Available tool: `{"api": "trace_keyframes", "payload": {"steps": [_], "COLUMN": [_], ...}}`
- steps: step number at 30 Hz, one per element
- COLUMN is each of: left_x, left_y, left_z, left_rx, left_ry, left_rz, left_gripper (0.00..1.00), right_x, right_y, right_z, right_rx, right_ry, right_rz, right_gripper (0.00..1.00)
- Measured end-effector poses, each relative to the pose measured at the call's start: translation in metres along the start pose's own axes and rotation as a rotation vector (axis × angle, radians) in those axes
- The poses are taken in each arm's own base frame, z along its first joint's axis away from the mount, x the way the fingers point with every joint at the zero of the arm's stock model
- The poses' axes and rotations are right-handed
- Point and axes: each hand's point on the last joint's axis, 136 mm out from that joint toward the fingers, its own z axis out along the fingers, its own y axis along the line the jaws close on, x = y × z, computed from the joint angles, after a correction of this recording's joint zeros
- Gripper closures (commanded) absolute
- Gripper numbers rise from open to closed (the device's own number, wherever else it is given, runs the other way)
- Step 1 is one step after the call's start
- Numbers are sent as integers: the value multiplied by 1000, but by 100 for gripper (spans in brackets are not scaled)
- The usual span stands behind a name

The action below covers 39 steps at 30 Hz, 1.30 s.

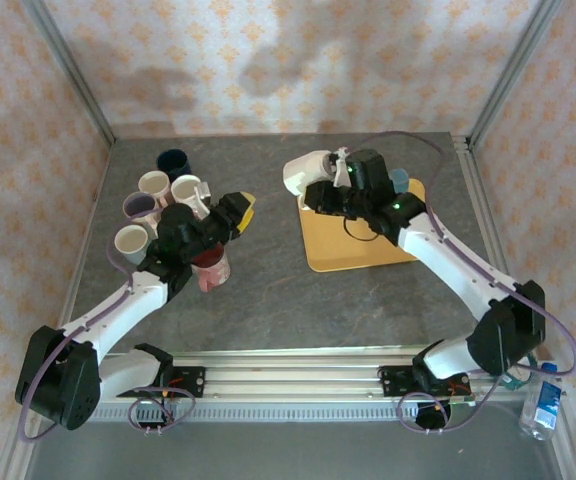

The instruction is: Turn the mug right side up

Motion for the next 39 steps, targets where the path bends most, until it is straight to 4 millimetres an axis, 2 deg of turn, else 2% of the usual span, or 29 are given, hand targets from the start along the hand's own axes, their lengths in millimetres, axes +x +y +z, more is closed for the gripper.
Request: {"api": "trace_keyframes", "payload": {"steps": [7, 12, 18, 27, 30, 34, 39], "left_x": [11, 17, 30, 53, 50, 50, 48], "left_y": [-28, -47, -65, -110, -110, -95, -95], "left_z": [1, -1, 0, 5, 10, 25, 28], "left_rx": [116, 182, 244, 356, 366, 328, 337], "left_ry": [13, 16, 41, 83, 73, 70, 56], "left_rz": [-2, 18, 22, 78, 79, 64, 53], "left_gripper": [49, 49, 49, 50, 51, 51, 49], "right_x": [-15, -22, -25, -29, -31, -35, -34], "right_y": [40, 60, 70, 81, 84, 89, 88], "right_z": [-20, -34, -42, -47, -49, -52, -51], "right_rx": [-190, -293, -357, -413, -430, -454, -456], "right_ry": [-81, -130, -160, -166, -170, -184, -178], "right_rz": [-23, -27, -6, 17, 28, 39, 61], "right_gripper": [97, 98, 98, 99, 99, 100, 100]}}
